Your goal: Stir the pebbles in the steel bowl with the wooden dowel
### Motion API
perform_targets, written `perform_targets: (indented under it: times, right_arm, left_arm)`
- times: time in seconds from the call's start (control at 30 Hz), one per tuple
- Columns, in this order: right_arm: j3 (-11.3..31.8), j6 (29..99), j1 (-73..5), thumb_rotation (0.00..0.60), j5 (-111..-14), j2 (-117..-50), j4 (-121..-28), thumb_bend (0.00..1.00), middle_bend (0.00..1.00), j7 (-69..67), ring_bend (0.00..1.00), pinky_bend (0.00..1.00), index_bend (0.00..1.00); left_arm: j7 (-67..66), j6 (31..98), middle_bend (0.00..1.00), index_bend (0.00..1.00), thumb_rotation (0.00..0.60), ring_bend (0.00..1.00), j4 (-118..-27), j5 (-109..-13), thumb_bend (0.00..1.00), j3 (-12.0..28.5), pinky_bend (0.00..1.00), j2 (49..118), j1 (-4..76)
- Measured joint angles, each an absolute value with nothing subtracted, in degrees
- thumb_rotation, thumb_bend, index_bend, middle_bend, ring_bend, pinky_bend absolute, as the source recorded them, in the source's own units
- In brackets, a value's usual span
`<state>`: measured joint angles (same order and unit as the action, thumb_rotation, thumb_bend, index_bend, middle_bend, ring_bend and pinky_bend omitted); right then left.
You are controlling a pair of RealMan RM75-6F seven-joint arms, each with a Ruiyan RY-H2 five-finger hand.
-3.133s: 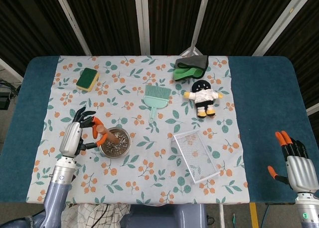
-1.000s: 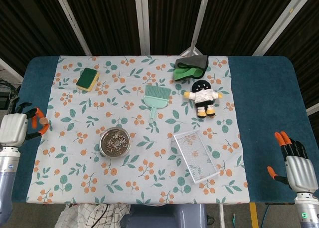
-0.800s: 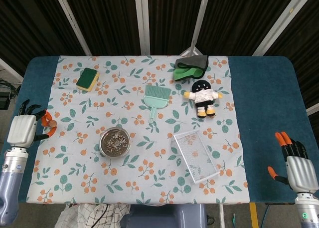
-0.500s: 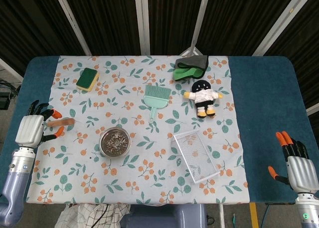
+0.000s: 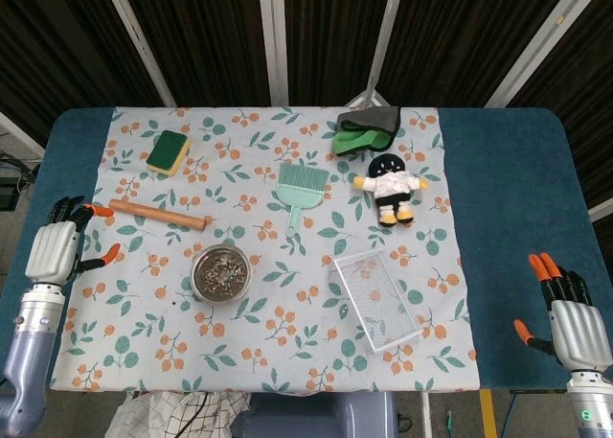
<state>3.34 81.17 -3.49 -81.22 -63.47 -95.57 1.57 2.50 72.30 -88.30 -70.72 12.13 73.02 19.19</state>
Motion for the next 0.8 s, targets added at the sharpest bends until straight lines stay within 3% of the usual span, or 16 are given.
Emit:
perform_targets:
  times: [0.1,0.2,0.33,0.57,0.8]
  right_arm:
    - [3.3,81.3,-3.5,0.600,-81.3,-63.4,-95.5,0.31,0.00,1.5,0.00,0.00,0.00]
    - [3.4,81.5,-3.4,0.600,-81.4,-63.4,-95.2,0.31,0.00,1.6,0.00,0.00,0.00]
    - [3.4,82.4,-3.3,0.600,-82.0,-63.6,-94.6,0.31,0.00,2.2,0.00,0.00,0.00]
    - [3.9,85.9,-3.0,0.600,-84.7,-64.8,-93.0,0.31,0.00,2.5,0.00,0.00,0.00]
    - [4.6,87.7,-3.2,0.600,-86.3,-66.6,-91.2,0.31,0.00,2.5,0.00,0.00,0.00]
  left_arm:
    - [3.3,73.2,0.21,0.28,0.600,0.05,-90.0,-71.0,0.32,12.2,0.00,72.0,18.5]
    - [3.5,75.2,0.11,0.15,0.600,0.00,-92.7,-72.8,0.23,11.5,0.00,70.3,17.2]
    - [0.7,78.1,0.02,0.05,0.600,0.00,-95.2,-77.5,0.18,8.0,0.00,67.6,14.6]
    - [-13.0,84.8,0.00,0.00,0.600,0.00,-96.4,-85.3,0.18,0.4,0.00,65.1,8.8]
    - [-11.8,89.0,0.00,0.00,0.600,0.00,-95.9,-87.5,0.18,-1.9,0.00,64.9,5.1]
